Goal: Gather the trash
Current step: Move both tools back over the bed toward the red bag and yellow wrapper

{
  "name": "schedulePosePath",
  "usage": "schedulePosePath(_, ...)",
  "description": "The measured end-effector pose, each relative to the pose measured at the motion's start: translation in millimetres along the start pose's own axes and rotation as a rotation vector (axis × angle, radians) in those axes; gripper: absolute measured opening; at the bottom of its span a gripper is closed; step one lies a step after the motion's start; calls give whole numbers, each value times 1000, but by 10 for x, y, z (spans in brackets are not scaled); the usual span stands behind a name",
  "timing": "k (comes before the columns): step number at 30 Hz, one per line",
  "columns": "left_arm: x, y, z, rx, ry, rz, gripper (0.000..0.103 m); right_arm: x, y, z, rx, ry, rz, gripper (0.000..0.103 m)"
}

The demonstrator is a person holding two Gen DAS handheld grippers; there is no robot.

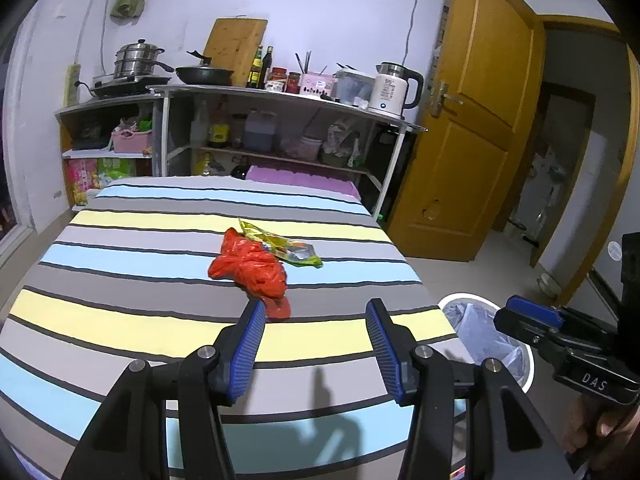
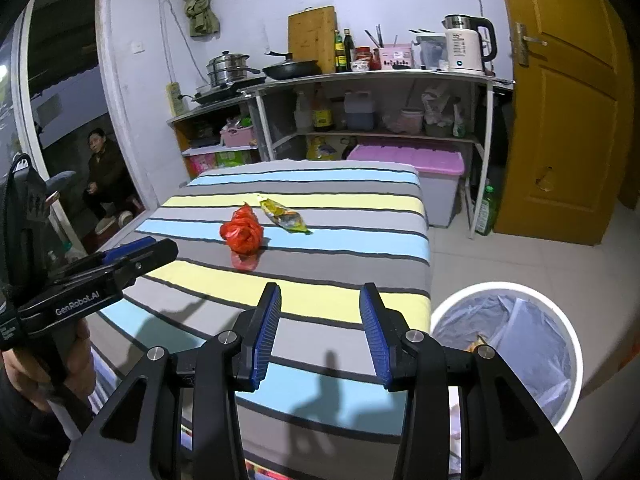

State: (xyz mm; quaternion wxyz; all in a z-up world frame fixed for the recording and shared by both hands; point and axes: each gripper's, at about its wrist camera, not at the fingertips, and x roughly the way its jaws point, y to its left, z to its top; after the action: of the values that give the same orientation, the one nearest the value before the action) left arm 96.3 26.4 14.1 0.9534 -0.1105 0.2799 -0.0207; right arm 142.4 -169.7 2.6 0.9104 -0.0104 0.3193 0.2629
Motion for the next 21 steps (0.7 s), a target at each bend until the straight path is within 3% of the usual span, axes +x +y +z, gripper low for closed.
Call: schedulePosePath(21,467,332,197,-89,34,41,52,361,-14,218,-23,12,37,42)
